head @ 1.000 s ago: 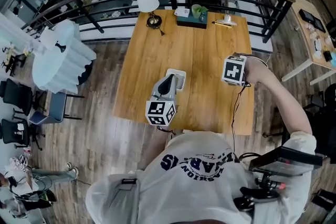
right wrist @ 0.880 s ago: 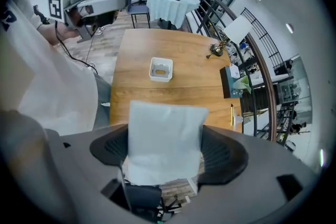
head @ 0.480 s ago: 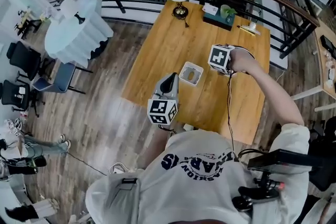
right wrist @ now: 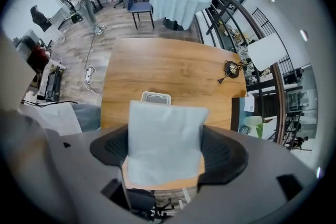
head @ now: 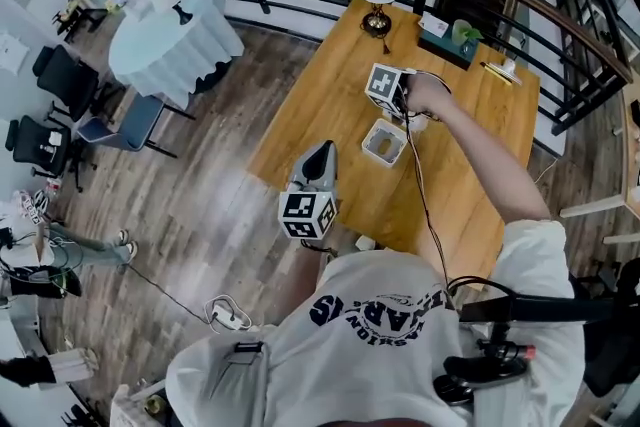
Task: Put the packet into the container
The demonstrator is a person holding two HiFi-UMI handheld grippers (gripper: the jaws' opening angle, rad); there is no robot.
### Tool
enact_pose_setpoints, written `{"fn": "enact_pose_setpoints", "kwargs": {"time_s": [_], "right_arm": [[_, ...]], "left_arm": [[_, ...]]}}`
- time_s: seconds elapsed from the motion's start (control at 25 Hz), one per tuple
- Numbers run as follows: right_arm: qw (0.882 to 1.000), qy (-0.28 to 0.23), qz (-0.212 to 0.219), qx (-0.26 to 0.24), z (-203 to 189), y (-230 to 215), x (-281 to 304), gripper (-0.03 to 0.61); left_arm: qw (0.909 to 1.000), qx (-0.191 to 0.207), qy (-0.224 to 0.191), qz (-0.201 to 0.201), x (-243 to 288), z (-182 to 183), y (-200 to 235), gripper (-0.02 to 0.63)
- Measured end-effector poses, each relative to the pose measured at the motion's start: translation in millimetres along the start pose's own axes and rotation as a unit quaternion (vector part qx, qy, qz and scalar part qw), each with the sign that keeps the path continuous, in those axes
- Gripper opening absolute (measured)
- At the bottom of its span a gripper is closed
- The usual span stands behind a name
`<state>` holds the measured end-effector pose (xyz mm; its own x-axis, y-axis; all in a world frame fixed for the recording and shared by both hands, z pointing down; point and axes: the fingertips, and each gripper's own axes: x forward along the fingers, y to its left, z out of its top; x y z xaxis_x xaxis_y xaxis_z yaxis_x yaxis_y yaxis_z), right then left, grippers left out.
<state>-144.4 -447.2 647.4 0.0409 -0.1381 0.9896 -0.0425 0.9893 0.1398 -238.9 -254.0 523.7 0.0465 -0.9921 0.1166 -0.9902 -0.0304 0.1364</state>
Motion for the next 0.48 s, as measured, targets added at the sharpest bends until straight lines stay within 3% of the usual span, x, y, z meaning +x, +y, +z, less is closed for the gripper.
{"fn": "enact_pose_setpoints", "kwargs": {"time_s": [0.48], "right_arm": [[1.000, 0.008, 0.027, -0.005, 17, 24, 39, 0.405]], "left_arm": [[0.9999, 0.002, 0.005, 0.012, -4, -5, 8, 0.003]]}}
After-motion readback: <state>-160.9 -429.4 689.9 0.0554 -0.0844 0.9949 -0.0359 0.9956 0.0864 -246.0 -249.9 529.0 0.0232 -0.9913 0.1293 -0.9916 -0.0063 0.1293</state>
